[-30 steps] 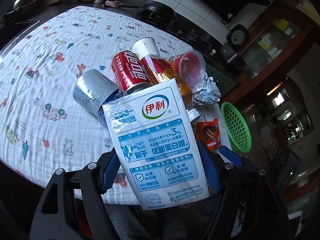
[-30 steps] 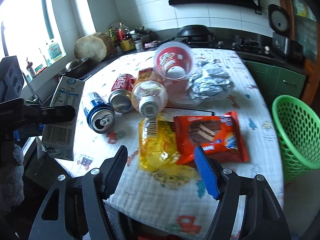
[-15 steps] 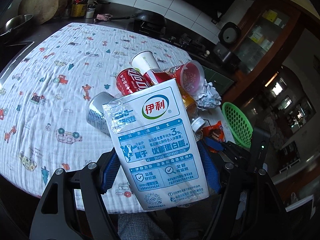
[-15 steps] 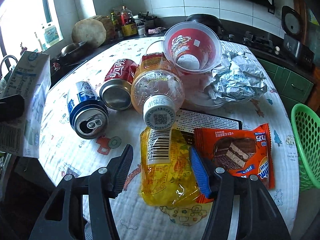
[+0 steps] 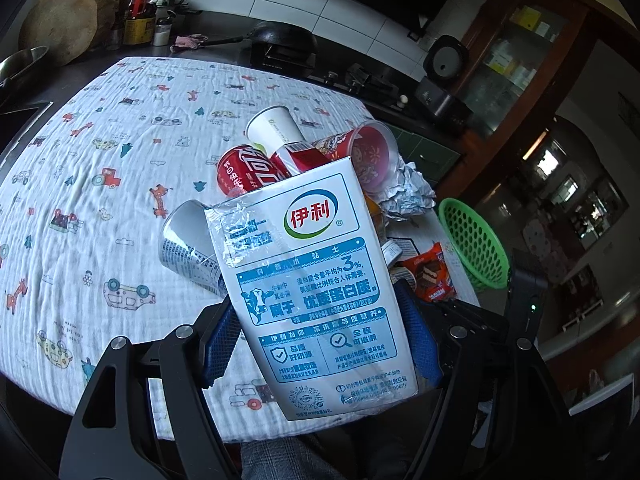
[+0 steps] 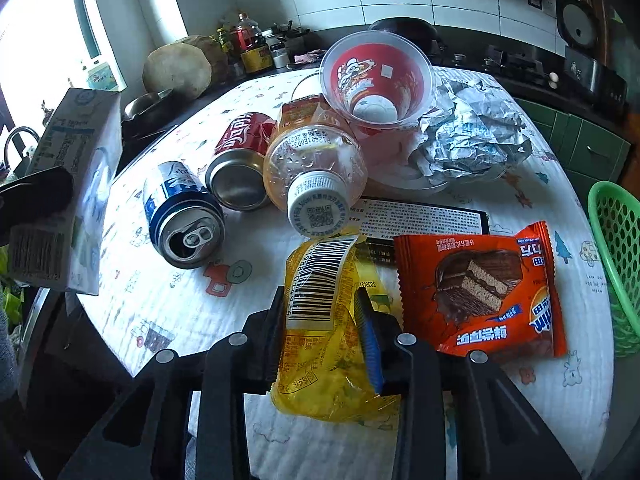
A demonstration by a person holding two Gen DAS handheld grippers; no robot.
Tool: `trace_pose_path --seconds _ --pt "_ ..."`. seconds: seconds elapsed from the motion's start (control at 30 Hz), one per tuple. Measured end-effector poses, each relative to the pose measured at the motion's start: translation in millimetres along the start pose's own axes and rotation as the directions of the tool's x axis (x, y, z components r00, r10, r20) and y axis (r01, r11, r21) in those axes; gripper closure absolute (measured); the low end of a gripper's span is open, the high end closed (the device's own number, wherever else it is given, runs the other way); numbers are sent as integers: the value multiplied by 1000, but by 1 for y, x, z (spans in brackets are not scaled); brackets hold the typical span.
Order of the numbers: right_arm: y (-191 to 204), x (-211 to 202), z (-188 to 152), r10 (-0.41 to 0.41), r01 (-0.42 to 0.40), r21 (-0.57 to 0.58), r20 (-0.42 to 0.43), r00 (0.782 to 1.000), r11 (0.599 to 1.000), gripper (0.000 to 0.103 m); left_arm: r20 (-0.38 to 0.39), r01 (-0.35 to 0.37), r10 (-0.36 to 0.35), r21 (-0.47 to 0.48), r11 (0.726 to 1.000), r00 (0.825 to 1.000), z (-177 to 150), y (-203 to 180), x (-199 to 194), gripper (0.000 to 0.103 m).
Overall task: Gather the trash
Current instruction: 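Carry the yellow bag into the green basket and open the right tool while the left carries the carton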
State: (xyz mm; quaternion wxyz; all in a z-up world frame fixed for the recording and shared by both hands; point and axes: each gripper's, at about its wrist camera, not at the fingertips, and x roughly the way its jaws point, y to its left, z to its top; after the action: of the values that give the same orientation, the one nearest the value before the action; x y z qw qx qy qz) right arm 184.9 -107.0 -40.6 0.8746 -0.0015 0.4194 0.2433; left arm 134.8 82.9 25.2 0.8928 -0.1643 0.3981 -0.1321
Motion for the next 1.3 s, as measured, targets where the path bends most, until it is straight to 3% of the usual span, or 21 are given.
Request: trace_pose_path --seconds 0.27,0.47,0.7,0.97,1.13,1.3 --pt "-4 -43 -12 35 -36 7 58 998 999 72 -7 41 -41 53 998 999 6 -25 8 31" --pt "-34 -74 -9 -27 21 52 116 993 998 72 -17 85 -84 101 991 996 15 -58 21 31" --pt "-114 -109 5 -213 185 166 168 963 969 72 -46 143 -137 180 973 989 34 -111 46 31" --pt "-230 -125 13 -410 371 262 113 905 891 72 -68 173 -160 272 947 985 59 -177 83 31" --pt "-283 -110 14 -460 424 290 66 885 858 71 -84 177 -158 311 934 984 72 -213 112 31" --pt "-320 -96 13 -471 435 313 49 881 845 68 -106 192 -164 355 915 981 80 -248 142 31"
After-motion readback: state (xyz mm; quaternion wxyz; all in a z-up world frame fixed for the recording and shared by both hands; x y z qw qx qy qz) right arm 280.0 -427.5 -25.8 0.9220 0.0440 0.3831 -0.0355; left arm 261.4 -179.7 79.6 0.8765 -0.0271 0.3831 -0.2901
